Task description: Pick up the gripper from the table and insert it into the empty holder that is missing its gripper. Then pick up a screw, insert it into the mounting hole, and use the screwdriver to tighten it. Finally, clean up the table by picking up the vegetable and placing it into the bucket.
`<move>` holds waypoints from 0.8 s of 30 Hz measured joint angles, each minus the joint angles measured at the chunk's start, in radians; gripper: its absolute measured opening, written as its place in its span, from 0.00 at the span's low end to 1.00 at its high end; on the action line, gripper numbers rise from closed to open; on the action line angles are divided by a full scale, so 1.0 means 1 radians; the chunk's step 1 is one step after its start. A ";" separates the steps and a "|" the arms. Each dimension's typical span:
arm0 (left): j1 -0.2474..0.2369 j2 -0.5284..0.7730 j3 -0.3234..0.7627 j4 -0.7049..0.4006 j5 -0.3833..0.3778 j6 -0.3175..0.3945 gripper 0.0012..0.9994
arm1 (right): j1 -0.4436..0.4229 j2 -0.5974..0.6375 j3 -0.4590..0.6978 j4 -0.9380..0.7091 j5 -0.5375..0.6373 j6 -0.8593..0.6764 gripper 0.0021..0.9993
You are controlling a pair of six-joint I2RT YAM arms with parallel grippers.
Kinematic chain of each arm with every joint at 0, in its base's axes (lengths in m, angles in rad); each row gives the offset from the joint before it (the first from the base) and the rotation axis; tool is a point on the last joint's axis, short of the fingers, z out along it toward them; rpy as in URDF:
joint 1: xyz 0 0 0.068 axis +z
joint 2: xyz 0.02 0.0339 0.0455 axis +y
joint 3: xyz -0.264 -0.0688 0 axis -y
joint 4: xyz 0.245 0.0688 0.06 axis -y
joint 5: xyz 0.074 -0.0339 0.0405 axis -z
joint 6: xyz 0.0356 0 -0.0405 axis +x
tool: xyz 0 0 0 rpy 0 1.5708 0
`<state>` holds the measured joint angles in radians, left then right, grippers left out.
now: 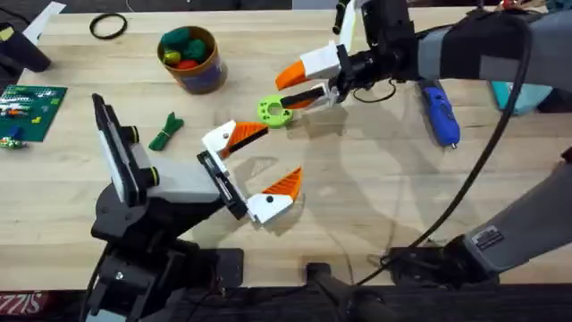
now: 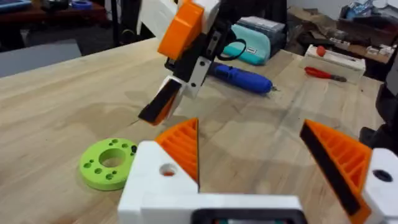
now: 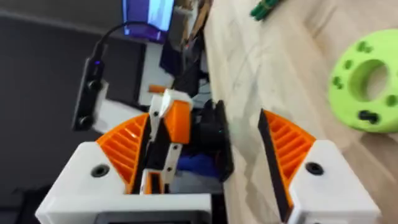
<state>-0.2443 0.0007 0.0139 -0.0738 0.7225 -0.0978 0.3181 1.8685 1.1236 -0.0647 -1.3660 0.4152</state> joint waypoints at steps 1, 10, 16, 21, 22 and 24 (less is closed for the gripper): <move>0.000 0.000 0.000 0.000 0.000 0.000 0.99 | -0.003 0.000 0.000 0.000 0.015 0.000 0.99; 0.000 0.000 0.000 0.000 0.000 0.000 0.99 | -0.005 0.000 0.000 -0.007 0.156 -0.027 0.99; 0.000 0.000 0.000 0.000 0.000 0.000 0.99 | -0.003 0.000 0.006 -0.079 0.340 -0.038 1.00; 0.000 0.000 0.000 0.000 0.000 0.000 0.99 | 0.014 -0.001 0.057 -0.293 0.543 -0.110 1.00; 0.000 0.000 0.000 0.000 0.000 0.000 0.99 | 0.020 -0.001 0.074 -0.325 0.575 -0.132 1.00; 0.000 0.000 0.000 0.000 0.000 0.000 0.99 | 0.036 -0.003 0.115 -0.384 0.627 -0.186 1.00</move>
<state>-0.2443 0.0006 0.0139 -0.0738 0.7223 -0.0975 0.3537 1.8652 1.2383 -0.4490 -0.7394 0.2296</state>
